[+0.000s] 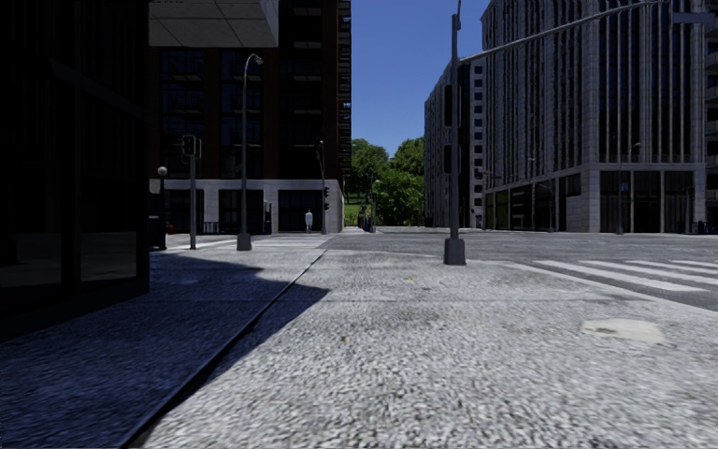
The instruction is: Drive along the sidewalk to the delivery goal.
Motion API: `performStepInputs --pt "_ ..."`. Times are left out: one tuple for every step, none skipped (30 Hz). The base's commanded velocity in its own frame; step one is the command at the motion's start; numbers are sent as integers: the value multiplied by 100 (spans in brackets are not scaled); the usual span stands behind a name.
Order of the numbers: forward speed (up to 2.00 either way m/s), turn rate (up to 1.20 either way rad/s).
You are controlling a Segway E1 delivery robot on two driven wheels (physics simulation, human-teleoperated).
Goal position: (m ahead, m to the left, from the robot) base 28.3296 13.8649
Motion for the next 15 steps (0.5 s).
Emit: performStepInputs --pt "200 0" --pt "200 0" --pt "200 0" --pt "200 0" --pt "200 0" --pt "200 0" --pt "200 0" --pt "200 0" --pt "200 0" --pt "200 0" --pt "200 0" --pt "200 3" --pt "200 31" --pt "200 31" --pt "200 73"
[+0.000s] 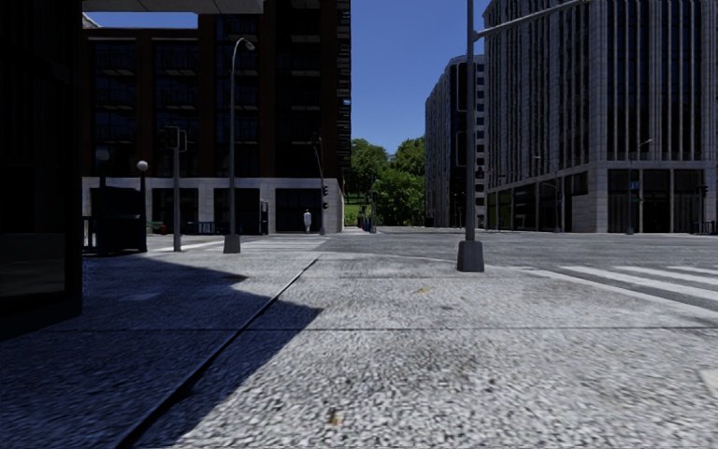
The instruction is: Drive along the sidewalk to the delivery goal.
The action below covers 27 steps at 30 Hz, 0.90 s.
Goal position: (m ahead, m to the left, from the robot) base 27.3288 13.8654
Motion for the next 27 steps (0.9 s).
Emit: performStepInputs --pt "200 88" --pt "200 93" --pt "200 95" --pt "200 95" --pt "200 94" --pt "200 40" --pt "200 3" --pt "200 0" --pt "200 0" --pt "200 0" --pt "200 0" --pt "200 0" --pt "200 0" --pt "200 0" --pt "200 0" --pt "200 0" --pt "200 0" --pt "200 0" --pt "200 1" --pt "200 14" --pt "200 27" --pt "200 27" --pt "200 32" --pt "200 47" --pt "200 72" --pt "200 82" --pt "200 99"
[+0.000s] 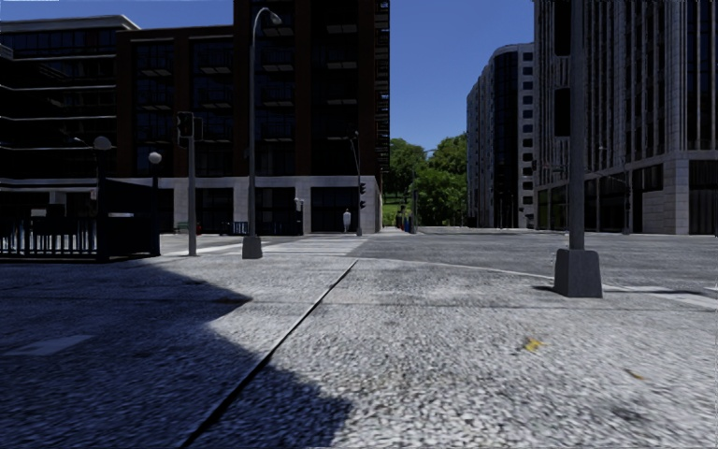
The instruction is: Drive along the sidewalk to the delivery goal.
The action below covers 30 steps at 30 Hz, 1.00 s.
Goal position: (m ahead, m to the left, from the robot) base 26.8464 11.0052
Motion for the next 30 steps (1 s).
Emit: performStepInputs --pt "200 104" --pt "200 104" --pt "200 100" --pt "200 47" --pt "200 10" --pt "200 5" --pt "200 2" --pt "200 2" --pt "200 1" --pt "200 1" --pt "200 1" --pt "200 0" --pt "200 0" --pt "200 0" --pt "200 0" --pt "200 0" --pt "200 0" --pt "200 0" --pt "200 0" --pt "200 0" --pt "200 0" --pt "200 0" --pt "200 0" --pt "200 0" --pt "200 0" --pt "200 0" --pt "200 0" --pt "200 0" --pt "200 0" --pt "200 0"
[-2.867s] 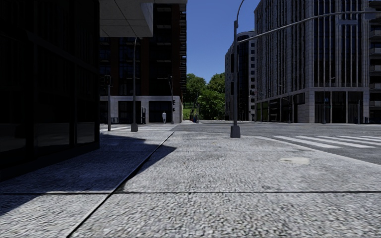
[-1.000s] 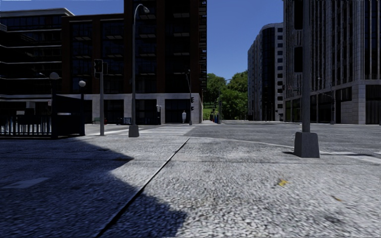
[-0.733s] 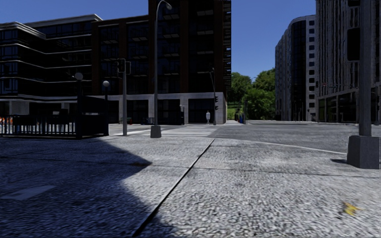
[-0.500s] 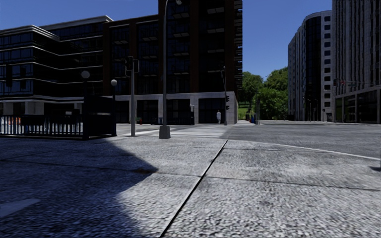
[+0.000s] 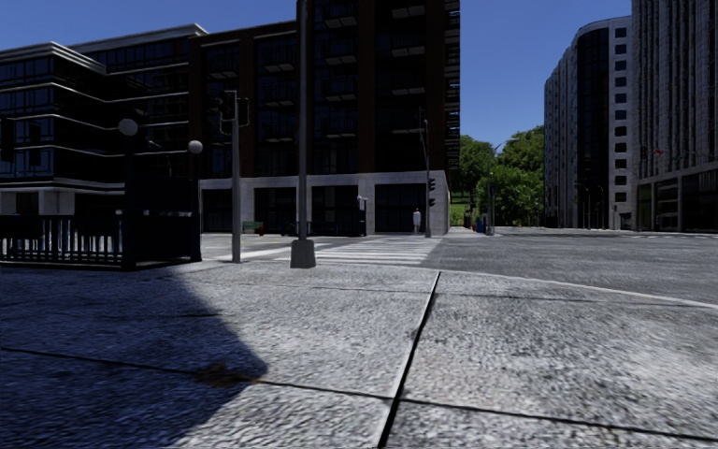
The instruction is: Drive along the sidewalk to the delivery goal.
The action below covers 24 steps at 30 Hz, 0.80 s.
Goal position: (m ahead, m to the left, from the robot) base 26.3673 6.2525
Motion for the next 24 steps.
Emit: performStepInputs --pt "200 0" --pt "200 0" --pt "200 0" --pt "200 0" --pt "200 0" --pt "200 0" --pt "200 0" --pt "200 0" --pt "200 0" --pt "200 0" --pt "200 0" --pt "200 0" --pt "200 0" --pt "200 0" --pt "200 0" --pt "200 0" --pt "200 0" --pt "200 0" --pt "200 0" --pt "200 0" --pt "200 0" --pt "200 0" --pt "200 0" --pt "200 0"
